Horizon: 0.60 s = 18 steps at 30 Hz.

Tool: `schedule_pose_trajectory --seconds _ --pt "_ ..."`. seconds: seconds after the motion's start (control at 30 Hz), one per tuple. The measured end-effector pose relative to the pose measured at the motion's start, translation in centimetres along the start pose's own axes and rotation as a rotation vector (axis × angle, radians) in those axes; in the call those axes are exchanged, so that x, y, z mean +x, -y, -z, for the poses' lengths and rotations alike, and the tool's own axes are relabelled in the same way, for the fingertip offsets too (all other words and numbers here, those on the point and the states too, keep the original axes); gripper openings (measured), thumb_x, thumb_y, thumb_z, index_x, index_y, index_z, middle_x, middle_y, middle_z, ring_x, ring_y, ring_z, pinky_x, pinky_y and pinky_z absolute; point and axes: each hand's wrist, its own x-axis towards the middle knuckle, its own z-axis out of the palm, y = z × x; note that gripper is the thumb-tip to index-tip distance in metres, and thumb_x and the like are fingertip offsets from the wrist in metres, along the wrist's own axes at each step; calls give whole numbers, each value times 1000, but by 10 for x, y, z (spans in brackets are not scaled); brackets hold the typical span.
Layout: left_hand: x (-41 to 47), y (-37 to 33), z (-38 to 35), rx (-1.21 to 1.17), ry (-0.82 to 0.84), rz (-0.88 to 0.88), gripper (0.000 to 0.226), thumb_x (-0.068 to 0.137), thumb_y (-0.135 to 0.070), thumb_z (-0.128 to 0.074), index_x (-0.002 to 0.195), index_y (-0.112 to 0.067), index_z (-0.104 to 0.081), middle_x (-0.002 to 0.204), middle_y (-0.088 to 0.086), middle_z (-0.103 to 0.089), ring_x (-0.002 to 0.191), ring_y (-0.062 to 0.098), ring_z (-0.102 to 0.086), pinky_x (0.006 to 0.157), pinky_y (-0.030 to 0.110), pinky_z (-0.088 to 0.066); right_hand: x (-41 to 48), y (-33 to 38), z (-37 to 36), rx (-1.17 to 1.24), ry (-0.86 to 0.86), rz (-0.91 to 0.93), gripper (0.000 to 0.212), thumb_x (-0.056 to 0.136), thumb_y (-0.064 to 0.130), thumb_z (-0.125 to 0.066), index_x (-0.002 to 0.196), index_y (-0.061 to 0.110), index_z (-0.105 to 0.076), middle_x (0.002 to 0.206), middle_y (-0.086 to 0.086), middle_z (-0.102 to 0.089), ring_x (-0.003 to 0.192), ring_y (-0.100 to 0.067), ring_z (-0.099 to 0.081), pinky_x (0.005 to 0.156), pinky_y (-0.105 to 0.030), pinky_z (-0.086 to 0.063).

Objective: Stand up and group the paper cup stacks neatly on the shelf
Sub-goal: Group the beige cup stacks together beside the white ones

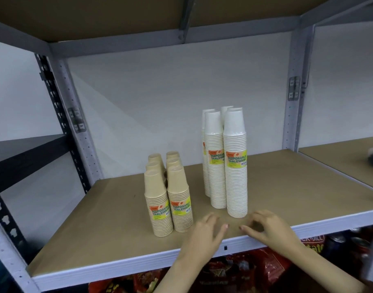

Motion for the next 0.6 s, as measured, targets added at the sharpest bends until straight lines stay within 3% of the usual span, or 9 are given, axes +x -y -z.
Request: schedule_pose_trajectory --seconds 0.07,0.13,0.2,0.23,0.3,0.4,0.6 --pt "17 -5 -5 35 83 73 64 94 -51 -29 143 -11 -29 152 5 -32 136 21 -36 111 32 -33 3 -10 9 7 86 -102 49 69 71 -47 74 23 -46 80 6 -51 83 -14 -55 68 -23 -38" --pt "28 -7 -9 65 155 172 63 97 -42 -31 146 -5 -17 156 11 -20 143 24 -24 116 33 -24 9 -15 17 -17 158 -173 58 60 77 -51 86 26 -45 93 6 -51 95 -14 -53 74 -21 -35" --pt "37 -7 -13 82 190 250 68 97 -42 -31 146 0 -11 157 16 -15 145 25 -17 117 33 -19 15 -20 24 -54 260 -190 105 43 94 -40 118 20 -45 123 0 -50 117 -16 -48 93 -25 -36" --pt "40 -8 -14 76 198 277 71 96 -44 -32 146 1 -10 157 17 -14 146 25 -15 117 33 -18 18 -22 26 -45 322 -201 136 30 100 -27 134 13 -36 140 -4 -41 130 -18 -40 104 -28 -32" --pt "46 -7 -16 47 203 317 78 94 -49 -35 146 2 -8 157 18 -12 146 25 -12 118 33 -17 25 -23 30 -24 419 -219 163 12 100 -8 148 11 -11 157 -7 -17 144 -21 -20 117 -33 -20" --pt "53 -6 -18 -8 197 367 92 87 -55 -45 146 4 -4 157 20 -8 147 26 -9 119 35 -14 39 -26 28 27 499 -211 168 9 101 -10 150 10 1 160 -6 -1 147 -20 -8 121 -35 -13" --pt "62 -1 -17 -87 168 396 111 76 -56 -62 146 3 2 158 18 -3 147 26 -6 120 33 -12 58 -28 25 85 577 -169 174 6 100 -26 149 7 9 160 -9 6 148 -22 -1 121 -34 -7"
